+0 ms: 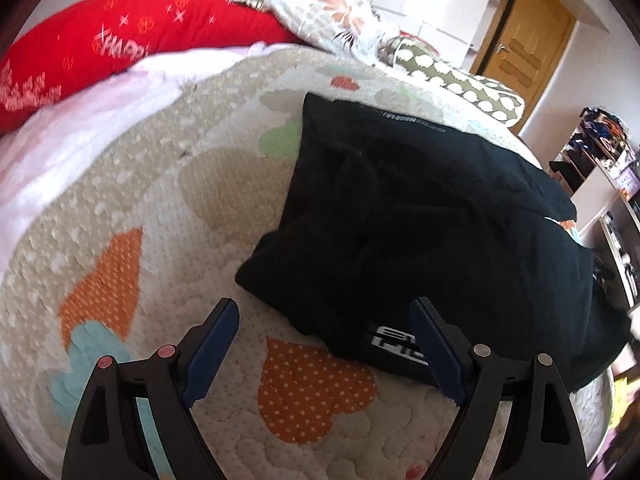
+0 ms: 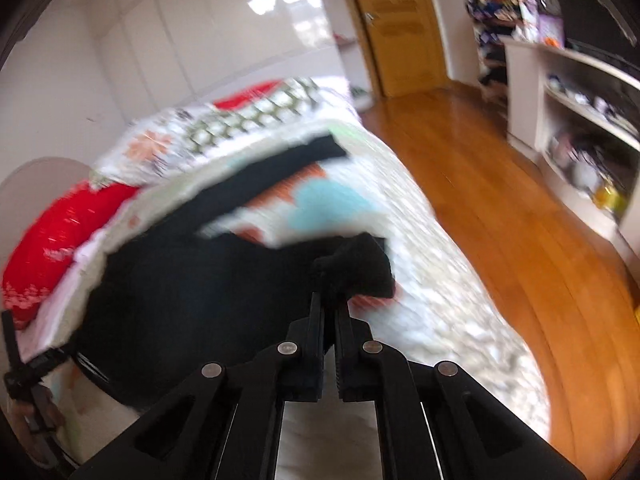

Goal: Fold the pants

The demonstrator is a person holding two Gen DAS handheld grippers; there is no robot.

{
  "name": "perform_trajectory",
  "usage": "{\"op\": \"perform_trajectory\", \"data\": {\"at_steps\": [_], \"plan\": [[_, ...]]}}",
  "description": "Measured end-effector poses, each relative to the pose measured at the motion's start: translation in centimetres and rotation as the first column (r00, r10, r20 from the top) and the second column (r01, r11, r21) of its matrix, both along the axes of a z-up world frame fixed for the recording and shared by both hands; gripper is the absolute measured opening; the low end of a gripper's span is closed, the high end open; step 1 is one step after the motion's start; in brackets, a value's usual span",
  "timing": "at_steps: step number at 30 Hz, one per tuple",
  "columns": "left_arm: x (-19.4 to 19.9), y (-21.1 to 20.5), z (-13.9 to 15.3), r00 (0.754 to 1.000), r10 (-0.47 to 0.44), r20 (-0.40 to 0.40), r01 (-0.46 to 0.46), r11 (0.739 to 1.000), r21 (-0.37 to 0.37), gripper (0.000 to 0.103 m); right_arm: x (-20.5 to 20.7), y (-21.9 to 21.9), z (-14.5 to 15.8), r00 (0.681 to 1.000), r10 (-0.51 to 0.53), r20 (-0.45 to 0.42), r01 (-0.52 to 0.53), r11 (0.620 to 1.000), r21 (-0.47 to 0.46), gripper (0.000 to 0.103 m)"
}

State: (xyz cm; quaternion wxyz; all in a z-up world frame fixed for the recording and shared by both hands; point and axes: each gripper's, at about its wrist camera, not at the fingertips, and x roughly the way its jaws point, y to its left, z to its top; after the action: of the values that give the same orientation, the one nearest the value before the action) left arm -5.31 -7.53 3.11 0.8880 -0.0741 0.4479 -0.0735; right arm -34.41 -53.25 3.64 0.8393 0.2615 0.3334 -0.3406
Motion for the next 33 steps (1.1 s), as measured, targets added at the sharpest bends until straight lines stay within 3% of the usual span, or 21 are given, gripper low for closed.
{"op": "perform_trajectory", "data": {"at_steps": [8, 11, 12, 14, 19, 23, 27, 29, 31, 33], "plan": [[2.2, -0.6, -0.3, 0.999, 0.021, -0.033, -0.024, 0.997, -0.079, 0.083, 0.5, -0.8, -2.4, 1.0, -0.005, -0.01, 0.006, 0.999, 0.05, 0.003], [2.5, -0.7, -0.5, 0.999, 0.04, -0.017, -0.041, 0.998, -0.055, 0.031, 0.4, -0.8, -3.0, 1.0, -0.007, 0.0, 0.007, 0.998, 0.06, 0.003], [2.4, -0.7, -0.5, 1.0, 0.015, -0.026, -0.018, 0.995, -0.102, 0.02, 0.4, -0.9, -2.9, 1.0, -0.006, 0.005, 0.006, 0.998, 0.065, 0.003], [2.2, -0.6, -0.1, 1.0, 0.015, -0.016, -0.016, 0.992, -0.125, 0.014, 0.2, -0.8, -2.5, 1.0, -0.003, 0.011, 0.002, 0.998, 0.062, 0.003], [0.0, 1.3, 2.1, 0.999, 0.016, 0.041, -0.01, 0.988, -0.155, 0.012, -1.0, 0.1, -0.3, 0.998, 0.01, 0.059, -0.013, 0.998, 0.061, 0.003], [-3.4, 2.9, 3.7, 0.998, -0.005, 0.069, 0.014, 0.992, -0.126, 0.012, -1.9, 1.6, 1.5, 0.998, 0.045, 0.052, -0.047, 0.998, 0.044, 0.003], [-6.2, 3.8, 2.2, 1.0, -0.008, 0.009, 0.008, 0.996, -0.085, 0.017, -3.2, 3.4, 1.5, 0.997, 0.076, -0.011, -0.075, 0.996, 0.047, 0.003], [-6.6, 4.0, 0.5, 0.999, 0.005, -0.036, -0.006, 0.999, -0.041, 0.026, -3.7, 3.7, 0.2, 0.995, 0.078, -0.067, -0.073, 0.995, 0.066, 0.003], [-6.9, 4.5, -0.2, 0.998, 0.028, -0.055, -0.031, 0.998, -0.046, 0.035, -4.0, 3.3, -1.4, 0.988, 0.065, -0.138, -0.051, 0.993, 0.102, 0.007], [-7.2, 5.0, 0.8, 0.998, 0.053, -0.037, -0.055, 0.997, -0.05, 0.051, -4.3, 3.3, -1.1, 0.986, 0.046, -0.161, -0.034, 0.996, 0.08, 0.019]]}}
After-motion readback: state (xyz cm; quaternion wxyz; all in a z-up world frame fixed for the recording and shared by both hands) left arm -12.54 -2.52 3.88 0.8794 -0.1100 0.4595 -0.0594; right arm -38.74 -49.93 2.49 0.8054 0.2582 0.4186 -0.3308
